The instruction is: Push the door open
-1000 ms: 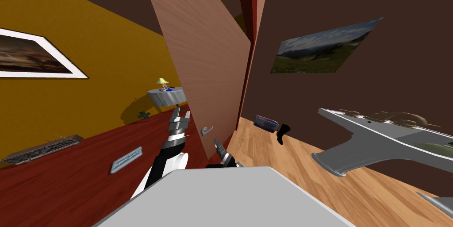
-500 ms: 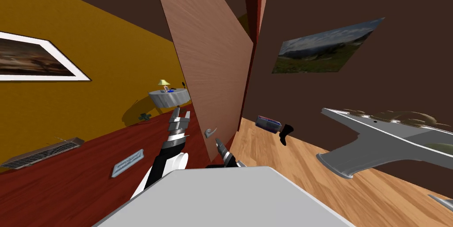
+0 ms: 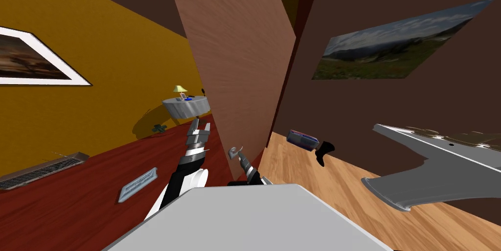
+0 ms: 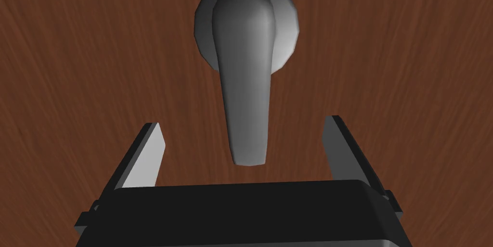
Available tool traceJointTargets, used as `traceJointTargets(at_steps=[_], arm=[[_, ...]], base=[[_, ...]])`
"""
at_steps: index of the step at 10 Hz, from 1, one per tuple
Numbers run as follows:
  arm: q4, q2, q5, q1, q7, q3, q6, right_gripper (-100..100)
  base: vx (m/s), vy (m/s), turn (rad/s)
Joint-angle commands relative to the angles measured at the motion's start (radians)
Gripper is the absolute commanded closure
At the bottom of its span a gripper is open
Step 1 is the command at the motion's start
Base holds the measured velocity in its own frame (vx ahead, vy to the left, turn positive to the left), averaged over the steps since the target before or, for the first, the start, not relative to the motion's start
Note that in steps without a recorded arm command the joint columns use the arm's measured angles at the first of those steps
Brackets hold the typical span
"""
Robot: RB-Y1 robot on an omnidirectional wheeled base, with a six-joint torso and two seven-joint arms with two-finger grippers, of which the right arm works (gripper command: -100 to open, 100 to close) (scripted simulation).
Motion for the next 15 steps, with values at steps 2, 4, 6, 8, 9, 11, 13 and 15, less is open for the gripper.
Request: traceJointTargets(at_steps=[2, 4, 6, 8, 9, 11, 13, 15], arm=[[0.000, -0.001, 0.000, 0.001, 0.000, 0.000, -0.001, 100], [0.000, -0.001, 0.000, 0.001, 0.000, 0.000, -0.001, 100], [0.000, -0.001, 0.000, 0.001, 0.000, 0.000, -0.001, 100], [-0.003, -0.013, -0.012, 0.009, 0.011, -0.030, -0.002, -100], [-0.003, -0.007, -0.015, 0.012, 0.014, -0.039, -0.002, -100], [-0.012, -0.001, -0.017, 0.016, 0.015, -0.043, 0.002, -100], [-0.007, -0.013, -0.017, 0.014, 0.018, -0.049, 0.000, -100], [-0.002, -0.014, -0.017, 0.011, 0.020, -0.054, -0.003, -100]], base=[[-0.018, -0.019, 0.002], [-0.023, -0.022, 0.001], [-0.004, -0.003, 0.000], [-0.167, -0.006, -0.168], [-0.197, 0.022, -0.099], [-0.134, 0.020, -0.067], [0.091, 0.067, 0.026], [0.138, 0.131, 0.016]])
